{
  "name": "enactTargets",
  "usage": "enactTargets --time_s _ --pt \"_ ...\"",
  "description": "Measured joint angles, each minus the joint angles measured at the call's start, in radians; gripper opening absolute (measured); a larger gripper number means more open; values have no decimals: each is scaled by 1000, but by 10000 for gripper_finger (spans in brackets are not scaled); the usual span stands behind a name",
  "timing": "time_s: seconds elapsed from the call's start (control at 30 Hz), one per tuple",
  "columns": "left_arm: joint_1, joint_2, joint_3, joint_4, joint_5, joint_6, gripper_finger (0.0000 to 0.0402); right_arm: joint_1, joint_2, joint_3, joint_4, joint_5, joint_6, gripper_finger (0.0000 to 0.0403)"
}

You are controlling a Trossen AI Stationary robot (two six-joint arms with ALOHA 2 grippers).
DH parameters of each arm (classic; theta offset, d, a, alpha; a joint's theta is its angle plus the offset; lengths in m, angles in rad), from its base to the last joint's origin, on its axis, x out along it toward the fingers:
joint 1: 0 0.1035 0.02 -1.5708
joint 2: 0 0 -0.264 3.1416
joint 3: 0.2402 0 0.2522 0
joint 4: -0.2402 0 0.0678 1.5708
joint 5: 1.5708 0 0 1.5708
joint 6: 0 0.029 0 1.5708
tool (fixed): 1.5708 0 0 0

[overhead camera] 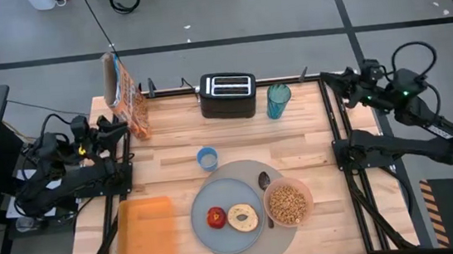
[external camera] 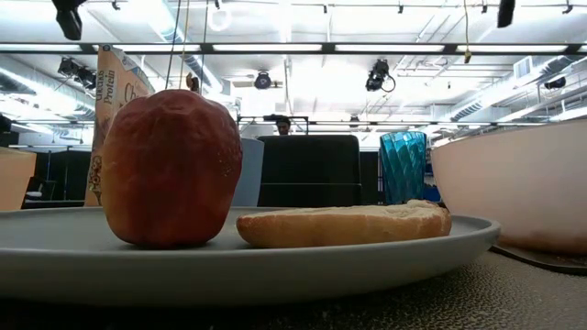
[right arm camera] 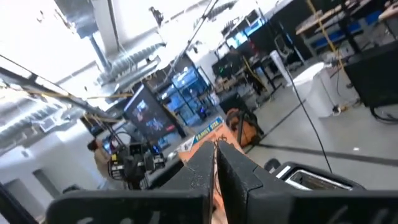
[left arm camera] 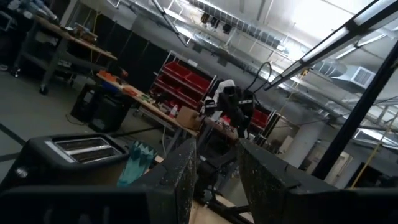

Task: Arrange a breakfast setting
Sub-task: Return to Home Position

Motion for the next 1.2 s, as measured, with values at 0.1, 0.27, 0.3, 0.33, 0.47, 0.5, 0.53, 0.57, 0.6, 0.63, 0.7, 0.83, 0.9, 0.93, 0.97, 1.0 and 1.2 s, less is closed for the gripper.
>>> enactTargets --time_s 0.1,0.27,0.3,0.33,0.47,0.5,0.53,0.57,0.6,0.63,0.7,0.83,0.9,0.93,0.97,1.0,1.2 --pt "0 2 -1 -8 -3 5 125 0 -69 -54 24 31 4 20" --pt "0 1 -41 5 5 -14 125 0 -187 -167 69 68 50 15" --pt "-1 2 -50 16 8 -23 125 0 -211 -193 82 70 63 14" --pt "-1 2 -63 38 13 -29 125 0 -232 -216 94 72 75 13" --pt "-1 2 -148 139 38 -78 125 0 -322 -302 107 101 113 13" --pt "-1 2 -166 171 43 -86 125 0 -344 -325 107 109 124 13" --pt "-1 2 -185 200 44 -98 125 0 -366 -346 103 118 138 14" --pt "-2 2 -206 215 44 -110 125 0 -367 -361 106 123 150 14" --pt "-2 2 -226 225 47 -119 125 0 -365 -374 105 124 164 14" --pt "-2 2 -244 241 52 -132 125 0 -364 -387 96 124 174 14" --pt "-3 2 -275 289 57 -148 125 0 -355 -411 112 124 204 13" --pt "-3 2 -346 338 58 -186 125 0 -366 -460 106 119 262 12" --pt "-3 2 -390 392 53 -206 125 0 -366 -478 122 122 263 13" --pt "-3 2 -419 420 46 -225 125 0 -366 -489 125 130 261 13" --pt "-3 2 -448 448 34 -256 125 0 -366 -502 126 146 260 13" --pt "-3 2 -478 484 25 -291 125 0 -366 -515 130 165 259 12" --pt "-3 4 -555 548 12 -413 125 0 -366 -627 157 244 334 13"
